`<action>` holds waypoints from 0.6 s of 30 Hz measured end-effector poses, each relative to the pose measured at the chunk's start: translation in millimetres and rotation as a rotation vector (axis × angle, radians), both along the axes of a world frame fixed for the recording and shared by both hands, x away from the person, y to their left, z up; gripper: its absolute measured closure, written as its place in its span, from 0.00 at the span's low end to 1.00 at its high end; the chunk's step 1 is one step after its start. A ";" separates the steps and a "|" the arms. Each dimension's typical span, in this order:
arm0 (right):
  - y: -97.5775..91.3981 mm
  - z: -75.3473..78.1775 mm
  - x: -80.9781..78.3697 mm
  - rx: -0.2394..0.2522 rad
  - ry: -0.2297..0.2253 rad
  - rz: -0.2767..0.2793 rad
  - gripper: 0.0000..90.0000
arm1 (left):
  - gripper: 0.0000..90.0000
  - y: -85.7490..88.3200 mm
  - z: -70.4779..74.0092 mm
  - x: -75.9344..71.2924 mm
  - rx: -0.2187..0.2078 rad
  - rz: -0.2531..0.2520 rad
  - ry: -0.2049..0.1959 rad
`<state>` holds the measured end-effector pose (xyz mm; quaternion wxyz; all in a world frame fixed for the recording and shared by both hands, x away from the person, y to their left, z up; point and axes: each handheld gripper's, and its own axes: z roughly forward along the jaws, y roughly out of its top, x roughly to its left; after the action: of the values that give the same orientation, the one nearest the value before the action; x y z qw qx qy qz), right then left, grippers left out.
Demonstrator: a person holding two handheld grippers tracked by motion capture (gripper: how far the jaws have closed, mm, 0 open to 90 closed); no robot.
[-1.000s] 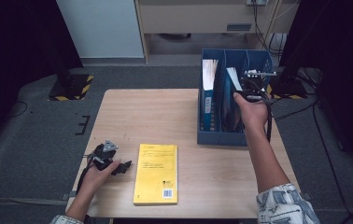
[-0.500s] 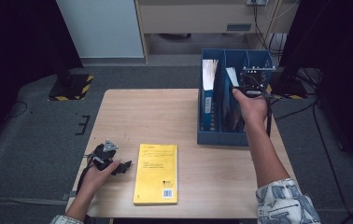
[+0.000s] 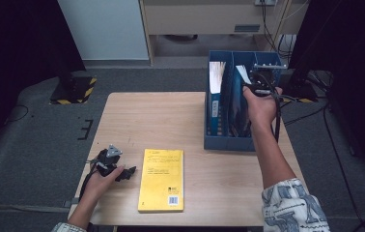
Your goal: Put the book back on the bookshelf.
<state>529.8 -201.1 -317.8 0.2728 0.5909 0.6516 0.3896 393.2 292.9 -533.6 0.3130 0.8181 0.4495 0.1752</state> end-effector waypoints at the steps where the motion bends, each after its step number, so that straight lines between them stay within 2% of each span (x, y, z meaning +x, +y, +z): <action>1: 0.0 0.0 0.0 0.000 0.000 0.000 0.82 | 0.00 0.0 0.0 0.0 0.000 0.000 0.000; 6: 1.7 -0.4 14.2 0.005 -0.010 -0.031 0.82 | 0.00 0.0 0.0 0.0 0.000 0.000 0.000; 11: 3.7 -4.2 28.3 -0.011 -0.007 -0.053 0.82 | 0.00 0.3 0.2 0.0 0.001 -0.002 0.002; 18: 5.7 -9.2 36.4 -0.037 -0.007 -0.077 0.82 | 0.00 0.2 0.2 0.0 0.001 -0.002 0.002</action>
<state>566.2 -195.4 -326.9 0.3009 0.6091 0.6346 0.3685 393.2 293.2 -533.4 0.3126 0.8189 0.4488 0.1740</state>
